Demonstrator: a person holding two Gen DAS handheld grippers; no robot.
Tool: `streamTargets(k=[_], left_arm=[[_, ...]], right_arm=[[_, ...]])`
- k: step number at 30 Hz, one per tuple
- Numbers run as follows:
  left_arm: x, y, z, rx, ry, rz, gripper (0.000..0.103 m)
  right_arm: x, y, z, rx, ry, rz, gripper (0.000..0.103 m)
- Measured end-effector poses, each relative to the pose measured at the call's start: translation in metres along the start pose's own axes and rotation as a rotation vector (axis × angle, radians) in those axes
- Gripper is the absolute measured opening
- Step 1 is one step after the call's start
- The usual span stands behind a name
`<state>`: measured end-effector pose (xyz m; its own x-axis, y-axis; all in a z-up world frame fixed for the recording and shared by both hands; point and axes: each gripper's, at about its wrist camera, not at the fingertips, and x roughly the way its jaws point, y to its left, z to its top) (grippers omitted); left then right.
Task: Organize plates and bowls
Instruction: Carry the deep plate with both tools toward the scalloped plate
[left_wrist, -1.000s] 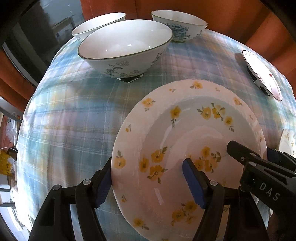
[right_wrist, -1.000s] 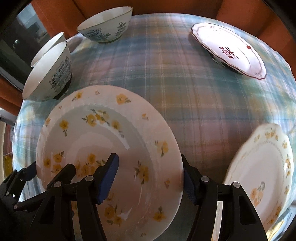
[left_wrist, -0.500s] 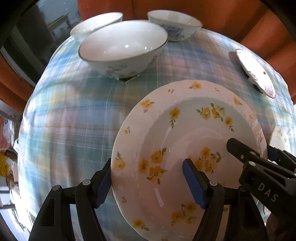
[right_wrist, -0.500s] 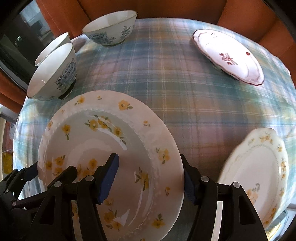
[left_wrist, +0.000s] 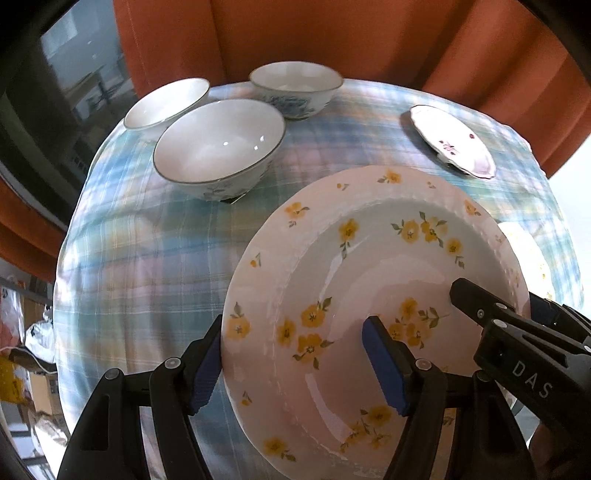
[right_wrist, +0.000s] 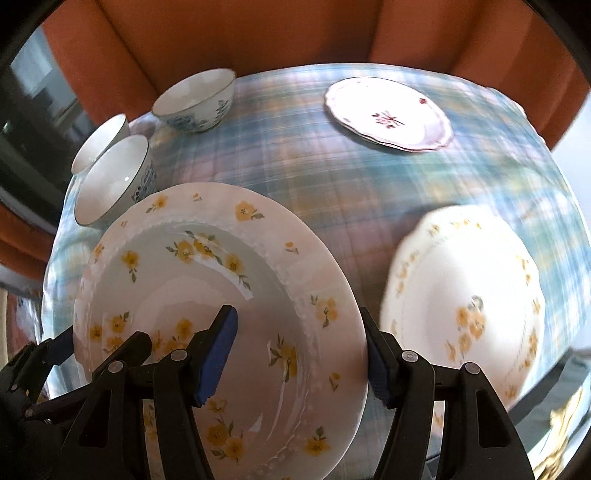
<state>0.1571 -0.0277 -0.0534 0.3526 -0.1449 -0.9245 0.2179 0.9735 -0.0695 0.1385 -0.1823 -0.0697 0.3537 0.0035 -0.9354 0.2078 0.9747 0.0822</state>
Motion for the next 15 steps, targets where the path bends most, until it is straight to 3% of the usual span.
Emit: streamTargets(k=[6, 15], left_arm=[[-0.011, -0.013, -0.004, 0.021, -0.04, 0.009, 0.072], [-0.014, -0.053, -0.005, -0.031, -0.058, 0.036, 0.072]], right_arm=[[-0.019, -0.008, -0.008, 0.031, -0.036, -0.008, 0.067], [-0.026, -0.041, -0.006, 0.001, -0.061, 0.02, 0.067]])
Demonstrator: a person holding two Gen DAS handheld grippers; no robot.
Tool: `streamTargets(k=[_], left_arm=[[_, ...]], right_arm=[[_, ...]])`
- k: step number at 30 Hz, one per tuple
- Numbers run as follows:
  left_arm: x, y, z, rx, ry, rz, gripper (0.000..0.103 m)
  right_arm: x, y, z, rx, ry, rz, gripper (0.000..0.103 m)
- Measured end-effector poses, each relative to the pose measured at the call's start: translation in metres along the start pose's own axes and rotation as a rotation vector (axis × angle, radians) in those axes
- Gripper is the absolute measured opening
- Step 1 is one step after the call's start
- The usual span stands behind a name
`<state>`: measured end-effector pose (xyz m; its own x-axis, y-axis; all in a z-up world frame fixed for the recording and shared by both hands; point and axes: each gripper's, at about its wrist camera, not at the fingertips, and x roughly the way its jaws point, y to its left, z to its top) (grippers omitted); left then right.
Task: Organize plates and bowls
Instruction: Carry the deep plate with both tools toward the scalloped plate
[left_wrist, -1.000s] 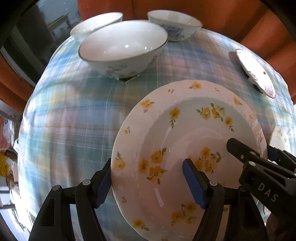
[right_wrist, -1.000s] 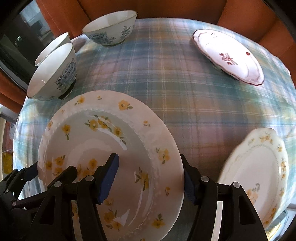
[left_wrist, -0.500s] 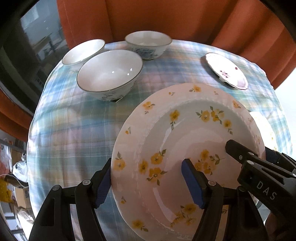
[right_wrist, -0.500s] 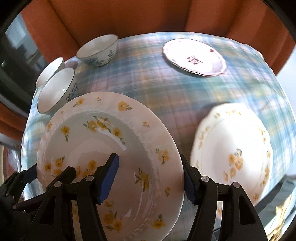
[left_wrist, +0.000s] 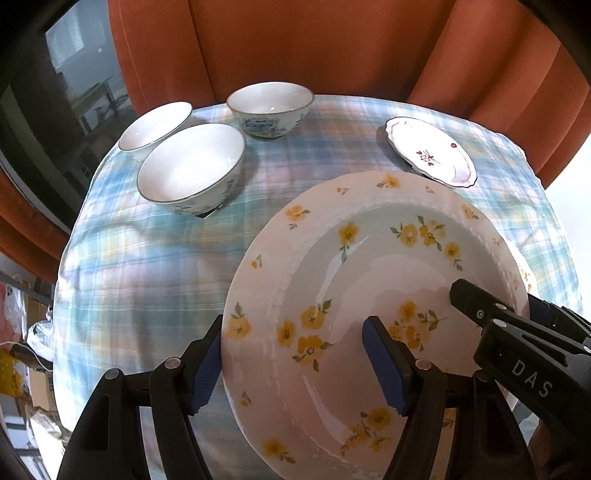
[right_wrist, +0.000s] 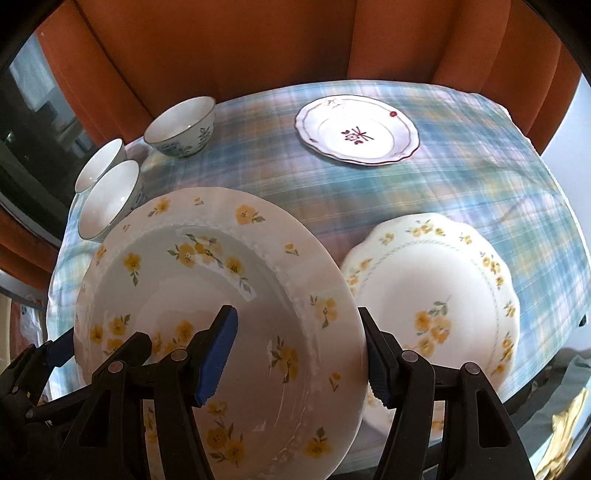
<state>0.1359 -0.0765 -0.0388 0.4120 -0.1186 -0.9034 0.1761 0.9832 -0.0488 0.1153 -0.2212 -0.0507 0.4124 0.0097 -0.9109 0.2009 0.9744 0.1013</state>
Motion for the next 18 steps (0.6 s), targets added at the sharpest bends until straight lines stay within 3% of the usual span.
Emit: streamTargets(k=[18], left_arm=[[0.002, -0.098, -0.008, -0.057, 0.003, 0.016, 0.072]], right_arm=[[-0.006, -0.1, 0.018, -0.057, 0.017, 0.035, 0.067]])
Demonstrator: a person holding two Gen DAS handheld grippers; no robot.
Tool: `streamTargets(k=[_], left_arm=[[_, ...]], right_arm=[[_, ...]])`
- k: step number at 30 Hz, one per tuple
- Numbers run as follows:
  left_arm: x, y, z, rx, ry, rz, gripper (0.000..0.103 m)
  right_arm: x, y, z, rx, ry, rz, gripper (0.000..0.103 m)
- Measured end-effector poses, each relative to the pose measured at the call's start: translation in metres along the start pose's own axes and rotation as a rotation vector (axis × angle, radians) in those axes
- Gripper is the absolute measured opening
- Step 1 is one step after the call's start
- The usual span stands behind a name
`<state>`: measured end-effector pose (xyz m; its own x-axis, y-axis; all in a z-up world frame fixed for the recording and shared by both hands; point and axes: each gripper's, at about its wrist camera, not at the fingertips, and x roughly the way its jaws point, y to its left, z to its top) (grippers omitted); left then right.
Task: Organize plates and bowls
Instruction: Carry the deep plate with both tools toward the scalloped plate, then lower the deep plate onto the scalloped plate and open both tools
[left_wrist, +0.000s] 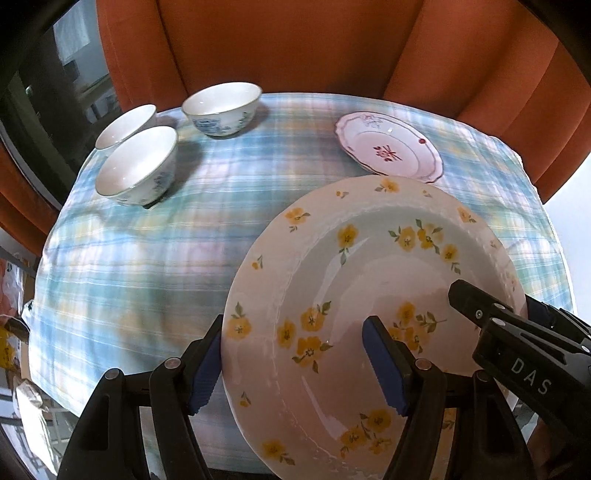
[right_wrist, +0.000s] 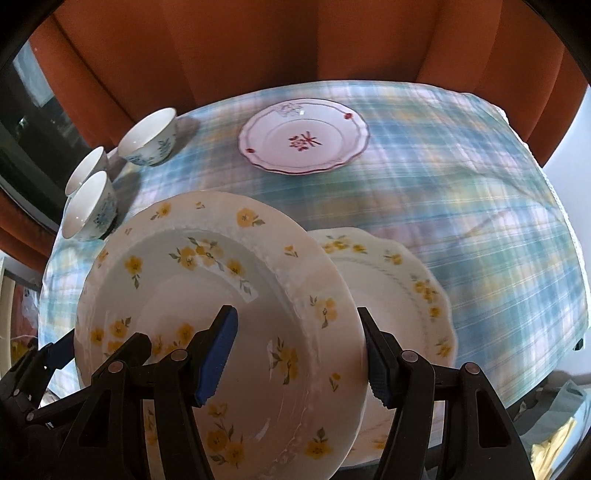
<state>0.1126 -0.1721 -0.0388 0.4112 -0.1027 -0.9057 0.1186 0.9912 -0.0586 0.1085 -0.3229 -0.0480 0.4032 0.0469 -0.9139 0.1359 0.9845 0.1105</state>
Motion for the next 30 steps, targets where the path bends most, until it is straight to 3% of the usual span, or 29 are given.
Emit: streamTargets(k=[19, 30], left_arm=[[0.036, -0.089, -0.017, -0.081, 0.052, -0.038, 0.072], [0.068, -0.103, -0.018, -0.144, 0.138, -0.038, 0.073]], right_arm=[[0.014, -0.099, 0.001, -0.072, 0.021, -0.027, 0.067], [0.033, -0.121, 0.004, -0.107, 0.074, -0.04, 0.067]])
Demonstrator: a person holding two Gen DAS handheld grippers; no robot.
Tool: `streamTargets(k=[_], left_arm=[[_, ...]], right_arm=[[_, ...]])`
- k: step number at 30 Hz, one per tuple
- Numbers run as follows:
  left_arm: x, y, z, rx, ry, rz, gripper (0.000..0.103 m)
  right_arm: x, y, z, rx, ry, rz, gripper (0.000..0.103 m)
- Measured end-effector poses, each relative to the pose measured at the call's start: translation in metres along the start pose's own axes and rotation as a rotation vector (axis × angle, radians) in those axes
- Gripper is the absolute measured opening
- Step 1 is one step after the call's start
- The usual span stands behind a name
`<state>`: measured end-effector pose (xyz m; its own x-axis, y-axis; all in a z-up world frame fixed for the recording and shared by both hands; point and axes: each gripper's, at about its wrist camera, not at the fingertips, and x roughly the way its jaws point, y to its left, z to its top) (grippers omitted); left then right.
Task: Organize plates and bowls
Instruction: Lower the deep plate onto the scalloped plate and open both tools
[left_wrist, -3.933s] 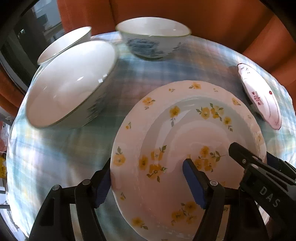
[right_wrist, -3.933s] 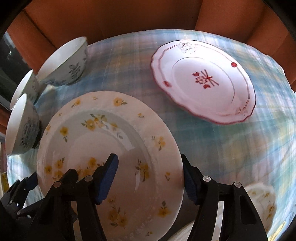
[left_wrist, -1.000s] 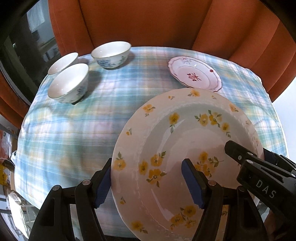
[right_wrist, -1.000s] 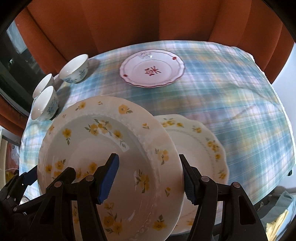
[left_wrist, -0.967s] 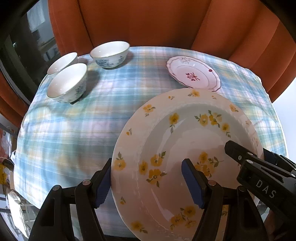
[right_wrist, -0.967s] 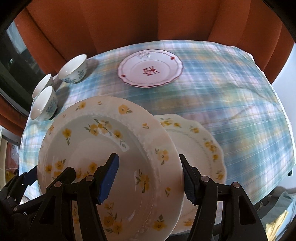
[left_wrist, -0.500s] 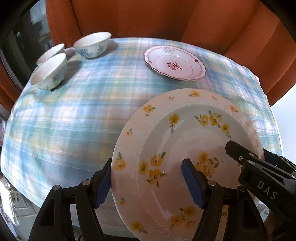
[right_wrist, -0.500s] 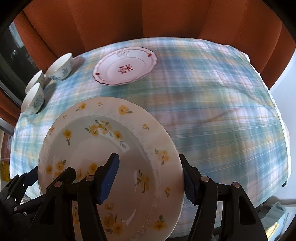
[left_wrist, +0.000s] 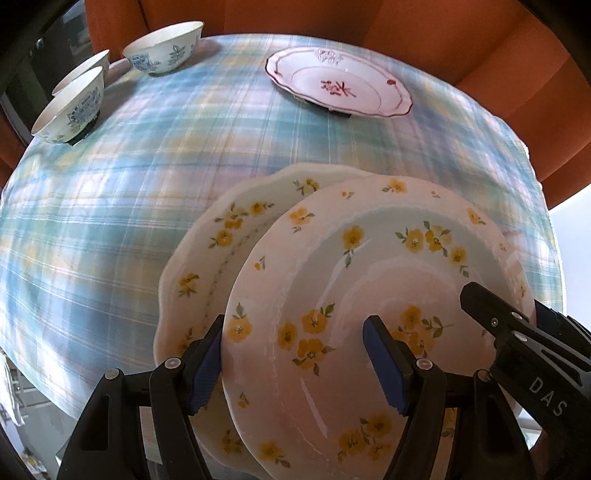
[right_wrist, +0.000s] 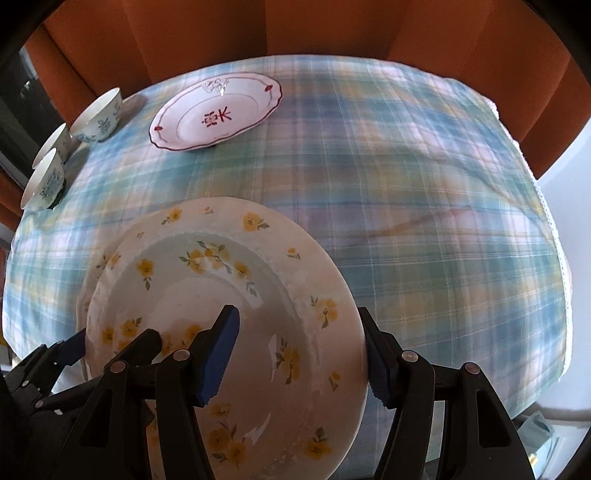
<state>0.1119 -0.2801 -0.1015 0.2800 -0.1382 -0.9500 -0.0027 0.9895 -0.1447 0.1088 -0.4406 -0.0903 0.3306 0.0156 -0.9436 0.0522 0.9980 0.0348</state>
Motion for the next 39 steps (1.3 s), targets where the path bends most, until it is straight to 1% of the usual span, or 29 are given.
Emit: streamTargets(k=[6, 9, 14, 16, 21, 24, 25, 26, 27, 29, 32, 35, 39], left_arm=[[0.007, 0.0, 0.001, -0.022, -0.003, 0.01, 0.075], [0.007, -0.002, 0.002, -0.009, -0.022, 0.04, 0.076], [0.008, -0.002, 0.002, 0.012, -0.027, 0.067, 0.076], [0.009, -0.003, 0.002, 0.023, -0.019, 0.069, 0.08], [0.009, -0.003, 0.0, 0.045, -0.009, 0.079, 0.081], [0.007, -0.004, -0.001, 0.059, -0.013, 0.105, 0.089], [0.007, -0.004, -0.002, 0.062, -0.015, 0.108, 0.09], [0.006, -0.004, -0.002, 0.064, -0.015, 0.111, 0.09], [0.006, -0.005, -0.002, 0.069, -0.015, 0.116, 0.09], [0.006, -0.005, -0.003, 0.08, -0.015, 0.13, 0.09], [0.002, -0.003, -0.004, 0.085, -0.03, 0.147, 0.09], [-0.005, 0.001, -0.005, 0.081, -0.048, 0.164, 0.09], [-0.007, 0.011, -0.004, 0.052, -0.038, 0.182, 0.09]], right_arm=[[0.01, -0.005, 0.003, -0.007, 0.021, 0.009, 0.067], [0.013, -0.003, 0.005, -0.014, 0.018, 0.018, 0.067], [0.017, -0.002, 0.004, -0.01, 0.016, 0.027, 0.067], [0.018, -0.001, 0.004, -0.01, 0.013, 0.024, 0.067], [0.018, -0.002, 0.0, 0.003, 0.015, 0.022, 0.067], [0.013, -0.008, -0.003, 0.025, -0.001, 0.01, 0.067], [0.011, -0.01, -0.003, 0.028, -0.008, 0.001, 0.064], [0.009, -0.012, -0.004, 0.028, -0.022, -0.016, 0.057], [0.007, -0.013, -0.004, 0.029, -0.032, -0.023, 0.054], [0.006, -0.013, -0.005, 0.02, -0.04, 0.001, 0.04], [0.005, -0.005, -0.006, -0.014, -0.052, -0.019, 0.04], [0.009, -0.005, -0.006, -0.003, -0.04, -0.005, 0.04], [0.014, 0.003, -0.007, -0.007, -0.013, 0.01, 0.04]])
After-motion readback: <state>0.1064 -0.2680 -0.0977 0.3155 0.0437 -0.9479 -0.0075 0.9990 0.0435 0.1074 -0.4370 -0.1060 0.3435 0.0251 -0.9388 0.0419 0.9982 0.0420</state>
